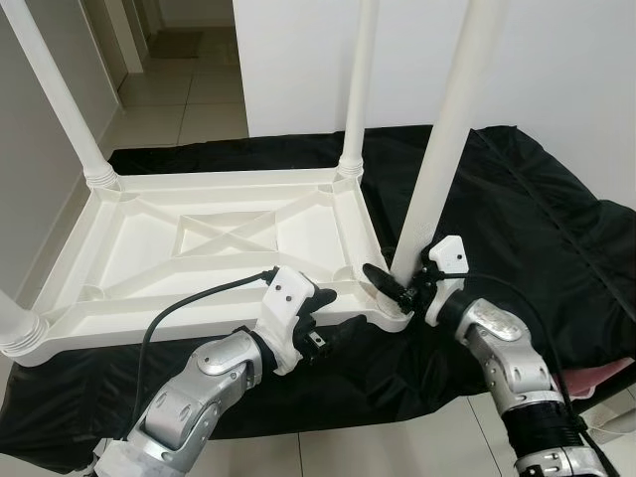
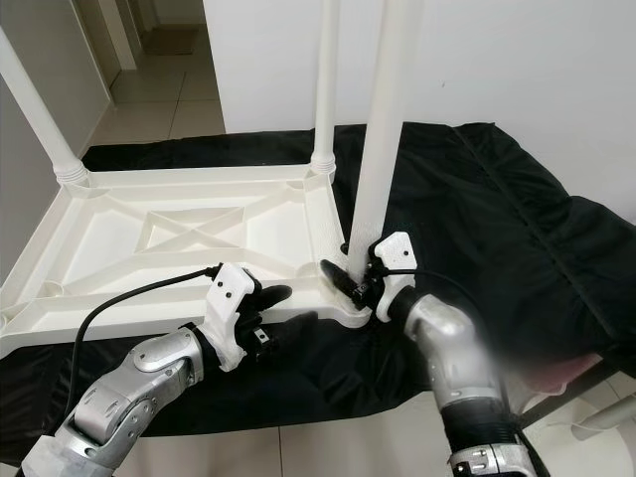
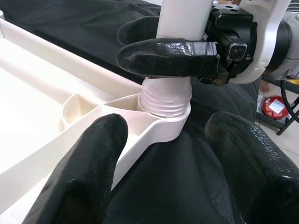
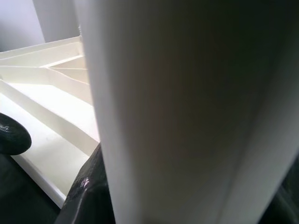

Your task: Building children table

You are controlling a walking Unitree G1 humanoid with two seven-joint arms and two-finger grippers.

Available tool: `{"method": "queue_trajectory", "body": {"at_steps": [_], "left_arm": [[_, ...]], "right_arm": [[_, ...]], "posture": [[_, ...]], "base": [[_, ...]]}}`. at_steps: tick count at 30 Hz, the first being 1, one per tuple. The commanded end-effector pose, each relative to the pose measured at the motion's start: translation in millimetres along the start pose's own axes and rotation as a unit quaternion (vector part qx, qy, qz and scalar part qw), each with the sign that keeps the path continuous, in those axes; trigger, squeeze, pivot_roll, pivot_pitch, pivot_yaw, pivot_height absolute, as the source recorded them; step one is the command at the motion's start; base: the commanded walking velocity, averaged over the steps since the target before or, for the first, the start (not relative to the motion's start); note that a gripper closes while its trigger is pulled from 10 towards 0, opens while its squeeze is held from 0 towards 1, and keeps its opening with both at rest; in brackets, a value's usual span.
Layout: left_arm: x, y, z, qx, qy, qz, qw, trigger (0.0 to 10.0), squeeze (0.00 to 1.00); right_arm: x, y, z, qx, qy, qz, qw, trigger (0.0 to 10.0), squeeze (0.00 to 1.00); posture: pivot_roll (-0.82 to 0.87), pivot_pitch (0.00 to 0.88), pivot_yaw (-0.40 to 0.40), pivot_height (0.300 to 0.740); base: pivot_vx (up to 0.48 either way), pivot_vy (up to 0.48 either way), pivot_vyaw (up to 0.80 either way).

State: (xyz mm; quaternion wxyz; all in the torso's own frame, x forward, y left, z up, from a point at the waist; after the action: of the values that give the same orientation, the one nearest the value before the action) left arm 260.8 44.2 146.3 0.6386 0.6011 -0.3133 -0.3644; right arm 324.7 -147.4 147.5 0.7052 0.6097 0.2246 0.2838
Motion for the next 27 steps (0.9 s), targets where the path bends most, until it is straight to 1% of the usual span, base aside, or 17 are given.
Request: {"method": "queue_trajectory", "body": {"at_steps": [1,5,6,11,16,18,19,21,22,25,27], "left_arm": [[-0.1,-1.8,4.4,0.005,-0.040,-0.007,0.999,10.0,0.00],[1.3,-1.9,5.0,0.004,-0.041,-0.005,0.999,10.0,0.00],[2.0,-1.8,5.5,0.003,-0.041,-0.004,0.999,10.0,0.00],[1.7,-2.2,6.1,0.004,-0.042,-0.005,0.999,10.0,0.00],[-0.2,-4.5,7.7,0.001,-0.042,-0.008,0.999,10.0,0.00],[-0.4,-5.0,8.8,-0.001,-0.044,-0.008,0.999,10.0,0.00],[-0.4,-5.0,8.8,-0.001,-0.044,-0.008,0.999,10.0,0.00],[-0.8,-6.0,9.2,-0.002,-0.045,-0.010,0.999,10.0,0.00],[-0.8,-6.0,9.2,-0.002,-0.045,-0.010,0.999,10.0,0.00],[-1.0,-6.8,9.5,-0.002,-0.046,-0.012,0.999,10.0,0.00],[-0.8,-7.0,9.7,-0.002,-0.048,-0.013,0.999,10.0,0.00]], "right_arm": [[1.7,-7.2,-5.0,0.007,0.019,-0.013,1.000,0.0,0.00],[-1.3,-9.5,-3.0,0.012,0.021,-0.017,1.000,0.0,0.00],[-3.1,-10.5,-1.7,0.016,0.018,-0.017,1.000,10.0,0.00],[-4.0,-10.1,-2.3,0.023,0.005,-0.012,1.000,10.0,0.00],[-3.8,-10.5,-10.0,0.042,-0.045,0.007,0.998,10.0,0.00],[-4.3,-11.3,-10.8,0.038,-0.069,0.003,0.997,10.0,0.00],[-4.3,-11.3,-10.8,0.038,-0.069,0.003,0.997,10.0,0.00],[-4.6,-10.6,-11.3,0.038,-0.098,0.001,0.994,10.0,0.00],[-4.6,-10.6,-11.3,0.038,-0.098,0.001,0.994,10.0,0.00],[-4.5,-7.9,-14.3,0.054,-0.110,0.012,0.992,10.0,0.00],[-4.5,-5.0,-16.8,0.062,-0.136,0.019,0.989,10.0,0.00]], "posture": [[-0.03,0.000,0.004,0.740],[-0.03,0.000,0.000,0.740],[-0.03,0.000,-0.002,0.740],[-0.03,0.000,-0.007,0.740],[-0.03,0.000,-0.011,0.740],[-0.03,0.000,-0.013,0.740],[-0.03,0.000,-0.013,0.740],[-0.04,0.000,-0.009,0.740],[-0.04,0.000,-0.009,0.740],[-0.04,0.000,-0.004,0.740],[-0.05,0.000,0.000,0.740]], "base": [[0.000,0.000,0.00],[0.000,0.000,0.00],[0.000,0.000,0.00],[0.000,0.000,0.00],[0.000,0.000,0.00],[0.000,0.000,0.00],[0.000,0.000,0.00],[0.000,0.000,0.00],[0.000,0.000,0.00],[0.000,0.000,0.00],[0.000,0.000,0.00]]}}
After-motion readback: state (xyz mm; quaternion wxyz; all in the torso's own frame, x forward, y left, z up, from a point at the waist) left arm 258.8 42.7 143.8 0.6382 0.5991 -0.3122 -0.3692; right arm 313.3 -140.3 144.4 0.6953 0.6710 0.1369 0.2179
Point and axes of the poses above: a point about 5 cm out from each wrist's last joint towards the gripper, its own x axis pointing out of the wrist towards the gripper, its own y axis along the axis of the wrist's last joint, z = x × y, the point moved 2 cm from there along x, pointing out of the wrist towards the gripper, and after that the axes turned 1 degree about -x, right-handed, at the moved point
